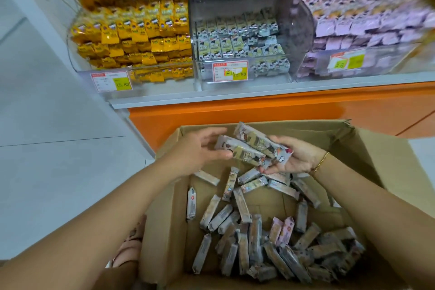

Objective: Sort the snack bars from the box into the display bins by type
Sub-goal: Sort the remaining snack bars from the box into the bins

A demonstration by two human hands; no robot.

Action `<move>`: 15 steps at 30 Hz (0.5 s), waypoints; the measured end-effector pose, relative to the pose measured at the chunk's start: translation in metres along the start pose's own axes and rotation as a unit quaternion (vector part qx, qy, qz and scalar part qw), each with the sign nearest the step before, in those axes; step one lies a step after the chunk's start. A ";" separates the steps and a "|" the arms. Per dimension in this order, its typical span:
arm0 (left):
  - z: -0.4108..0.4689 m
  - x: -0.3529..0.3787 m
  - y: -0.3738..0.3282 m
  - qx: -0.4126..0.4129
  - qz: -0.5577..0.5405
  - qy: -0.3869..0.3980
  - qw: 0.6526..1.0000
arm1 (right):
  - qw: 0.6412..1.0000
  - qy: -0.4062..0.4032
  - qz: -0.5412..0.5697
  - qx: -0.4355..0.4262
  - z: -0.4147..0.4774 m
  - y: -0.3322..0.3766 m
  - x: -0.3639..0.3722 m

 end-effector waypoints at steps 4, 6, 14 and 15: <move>-0.015 -0.012 -0.019 0.024 -0.182 -0.051 0.982 | 0.992 0.124 0.016 -0.004 0.003 0.003 0.038; -0.022 -0.019 -0.025 0.023 -0.216 -0.044 0.975 | 0.992 0.126 -0.001 -0.012 0.002 0.005 0.051; -0.031 -0.043 -0.035 0.010 -0.195 -0.001 0.981 | 0.986 0.084 -0.143 -0.030 -0.013 0.030 0.094; -0.032 -0.044 -0.035 0.008 -0.183 -0.004 0.983 | 0.984 0.069 -0.160 -0.032 -0.015 0.033 0.099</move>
Point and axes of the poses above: each hand's wrist, its own z-axis towards the middle knuckle, its own x-axis out of the palm, y = z × x, the point moved 3 cm from there along z, towards the middle knuckle, and after that the axes turned 4 degrees about x, right-handed, at the moved point
